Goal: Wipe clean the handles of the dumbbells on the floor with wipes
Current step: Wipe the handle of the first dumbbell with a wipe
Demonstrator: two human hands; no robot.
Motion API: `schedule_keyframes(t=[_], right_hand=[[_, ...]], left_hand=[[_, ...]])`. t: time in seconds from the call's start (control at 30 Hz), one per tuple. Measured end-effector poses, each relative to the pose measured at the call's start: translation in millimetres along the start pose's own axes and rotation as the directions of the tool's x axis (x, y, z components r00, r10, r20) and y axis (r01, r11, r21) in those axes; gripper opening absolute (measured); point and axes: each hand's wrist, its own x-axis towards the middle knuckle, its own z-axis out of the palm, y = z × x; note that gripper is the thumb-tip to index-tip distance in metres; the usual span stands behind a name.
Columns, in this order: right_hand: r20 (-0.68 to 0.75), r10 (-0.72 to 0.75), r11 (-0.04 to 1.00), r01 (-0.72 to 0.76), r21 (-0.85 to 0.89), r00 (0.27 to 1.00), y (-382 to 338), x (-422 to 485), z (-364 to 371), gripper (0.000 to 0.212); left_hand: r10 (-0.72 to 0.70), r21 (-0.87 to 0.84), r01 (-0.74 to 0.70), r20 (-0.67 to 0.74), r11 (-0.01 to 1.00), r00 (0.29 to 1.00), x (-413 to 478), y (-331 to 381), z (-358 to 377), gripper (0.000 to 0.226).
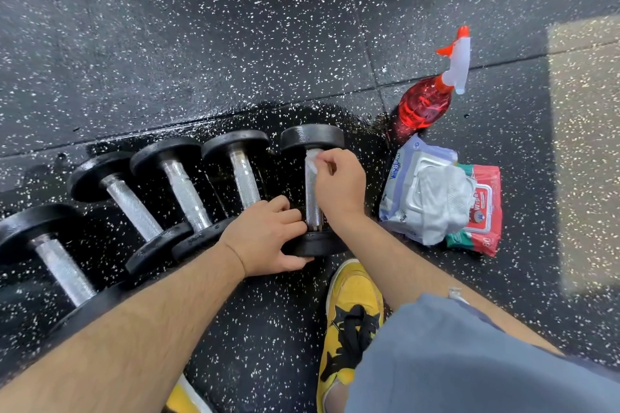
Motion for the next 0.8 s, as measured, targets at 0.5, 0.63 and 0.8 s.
schedule_keyframes(t=[0.5,0.63,0.8], right_hand=[[0.095,-0.142,0.985,0.151,-0.086,0.985,7.0,-12.0,-11.3,0.007],[0.078,-0.24,0.96,0.249,-0.13,0.968,9.5,-17.9,-3.4,0.016],[0.09,-0.265,0.954,0.274,-0.118,0.96,8.6,-10.4,-8.0,0.019]], left_hand=[[0.008,0.026,-0.008,0.002,1.0,1.0,0.8,0.0,-2.6,0.045],[0.016,0.023,-0.017,0.014,1.0,1.0,0.2,-1.0,-2.9,0.047],[0.013,0.004,-0.013,0.002,1.0,1.0,-0.1,-1.7,-0.5,0.046]])
